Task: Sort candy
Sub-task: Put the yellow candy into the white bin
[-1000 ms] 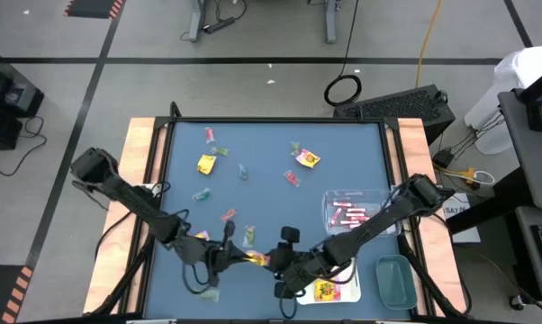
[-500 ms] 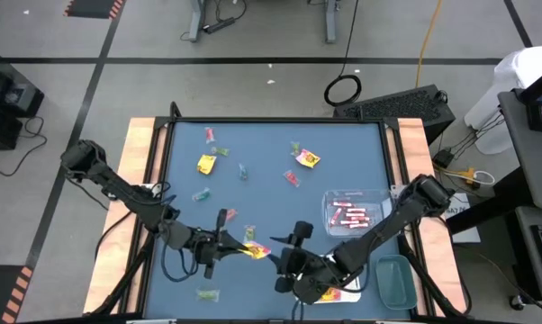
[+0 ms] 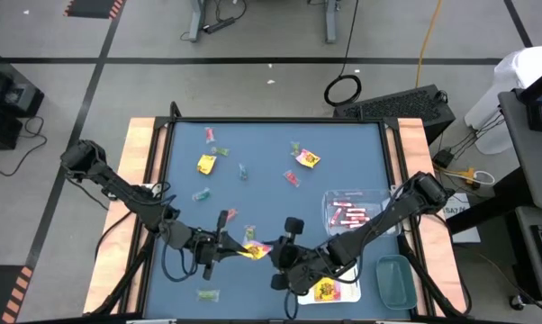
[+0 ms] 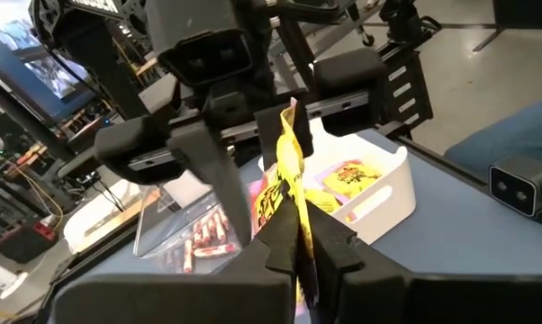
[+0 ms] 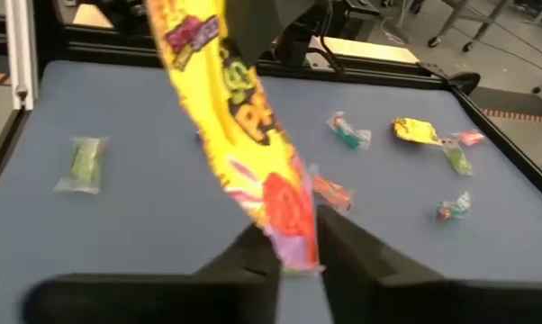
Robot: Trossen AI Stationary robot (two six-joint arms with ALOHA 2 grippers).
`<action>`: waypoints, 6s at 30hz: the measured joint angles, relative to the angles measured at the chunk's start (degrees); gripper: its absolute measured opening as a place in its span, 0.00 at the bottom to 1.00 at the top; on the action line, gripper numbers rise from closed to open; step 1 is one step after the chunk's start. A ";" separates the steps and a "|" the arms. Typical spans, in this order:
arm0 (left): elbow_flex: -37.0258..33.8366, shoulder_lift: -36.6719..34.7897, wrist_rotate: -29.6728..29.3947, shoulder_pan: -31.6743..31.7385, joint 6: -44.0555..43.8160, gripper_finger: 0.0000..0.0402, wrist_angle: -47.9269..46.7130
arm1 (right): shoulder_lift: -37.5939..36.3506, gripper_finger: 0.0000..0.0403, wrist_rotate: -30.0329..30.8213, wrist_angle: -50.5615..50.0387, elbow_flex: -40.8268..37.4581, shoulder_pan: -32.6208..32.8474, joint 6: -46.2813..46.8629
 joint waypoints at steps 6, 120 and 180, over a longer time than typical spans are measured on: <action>0.00 0.02 -0.03 0.00 -1.36 0.05 0.01 | 0.02 0.03 0.49 0.02 0.00 0.37 -1.33; -0.46 -4.33 -7.41 4.46 -22.52 0.73 -6.60 | -7.50 0.00 9.59 -29.64 -0.01 24.00 27.70; -0.46 1.39 -16.19 -21.22 -66.99 0.71 -47.63 | -7.44 0.31 -32.07 -51.08 -0.02 18.46 60.11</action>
